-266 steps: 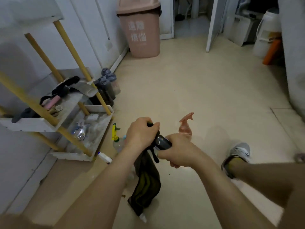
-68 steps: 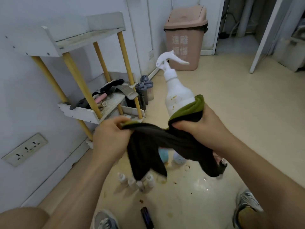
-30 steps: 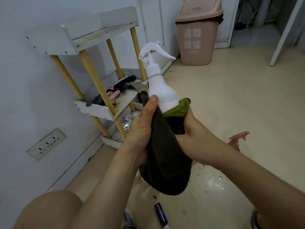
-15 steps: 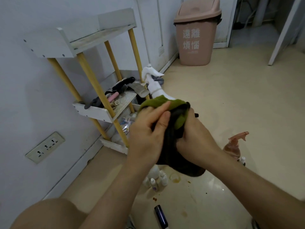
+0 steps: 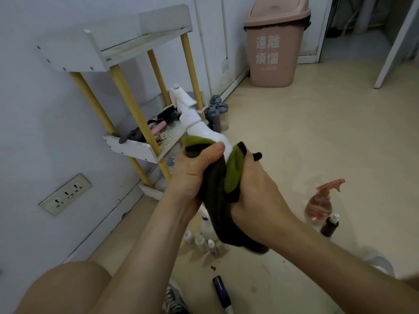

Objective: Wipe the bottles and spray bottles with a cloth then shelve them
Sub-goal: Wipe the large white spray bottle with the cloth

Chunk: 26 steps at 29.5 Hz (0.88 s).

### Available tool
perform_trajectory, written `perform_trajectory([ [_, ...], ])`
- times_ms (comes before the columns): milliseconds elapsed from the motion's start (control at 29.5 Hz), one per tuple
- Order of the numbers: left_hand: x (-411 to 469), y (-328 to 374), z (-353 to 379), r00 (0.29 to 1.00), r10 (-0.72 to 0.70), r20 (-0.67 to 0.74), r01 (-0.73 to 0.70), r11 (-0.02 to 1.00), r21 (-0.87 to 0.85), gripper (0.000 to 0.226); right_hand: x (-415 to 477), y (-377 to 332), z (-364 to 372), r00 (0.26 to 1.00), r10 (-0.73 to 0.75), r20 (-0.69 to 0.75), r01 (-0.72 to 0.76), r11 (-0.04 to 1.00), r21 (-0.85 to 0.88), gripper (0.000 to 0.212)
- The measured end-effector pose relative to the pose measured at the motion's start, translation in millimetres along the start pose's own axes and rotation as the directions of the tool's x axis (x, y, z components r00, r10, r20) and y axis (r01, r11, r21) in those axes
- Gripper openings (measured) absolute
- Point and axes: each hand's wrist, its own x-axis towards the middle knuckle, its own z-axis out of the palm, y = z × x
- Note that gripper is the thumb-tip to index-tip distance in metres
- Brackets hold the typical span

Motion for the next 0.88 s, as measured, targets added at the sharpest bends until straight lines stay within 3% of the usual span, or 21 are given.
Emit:
perform_trajectory([
  [136, 1, 2, -7, 0.981, 0.071, 0.182, -0.038, 0.983, -0.181, 0.041, 6, -7, -19, 0.994, -0.083, 0.067, 0.045, 0.894, 0.445, 0.071],
  [203, -3, -6, -5, 0.964, 0.021, 0.266, 0.066, 0.947, -0.314, 0.048, 7, -6, -26, 0.988, -0.031, 0.149, -0.061, 0.817, 0.574, 0.068],
  [271, -8, -14, -3, 0.939, -0.034, 0.343, 0.155, 0.930, -0.332, 0.052, 9, -8, -30, 0.984, 0.002, 0.177, -0.122, 0.735, 0.667, 0.064],
  [373, -13, -19, 0, 0.922, -0.117, 0.369, 0.203, 0.958, -0.203, 0.053, 12, -2, -34, 0.997, -0.060, 0.057, 0.026, 0.881, 0.472, 0.070],
  [474, -13, -19, 2, 0.963, -0.033, 0.266, 0.040, 0.999, -0.019, 0.043, 13, 9, -31, 0.985, -0.166, 0.038, 0.159, 0.976, 0.146, 0.065],
  [610, -9, -6, 8, 0.979, 0.201, 0.042, -0.204, 0.977, 0.056, 0.038, 8, 8, -22, 0.966, -0.173, 0.191, 0.174, 0.985, 0.008, 0.058],
  [678, -4, -1, 6, 0.968, 0.234, -0.097, -0.226, 0.971, 0.080, 0.037, 5, -1, -33, 0.942, -0.085, 0.323, 0.179, 0.945, -0.274, 0.052],
  [745, 1, 1, 3, 0.957, 0.214, -0.195, -0.194, 0.974, 0.118, 0.038, 9, -11, -50, 0.970, -0.051, 0.238, 0.159, 0.873, -0.461, 0.038],
  [813, 1, 0, 1, 0.958, 0.195, -0.213, -0.165, 0.975, 0.148, 0.043, 13, -24, -63, 0.998, -0.050, -0.028, 0.038, 0.938, -0.345, 0.035],
  [881, -1, 0, 3, 0.963, 0.209, -0.172, -0.166, 0.957, 0.237, 0.038, 18, -32, -66, 0.984, 0.116, -0.138, -0.116, 0.993, 0.008, 0.048],
])
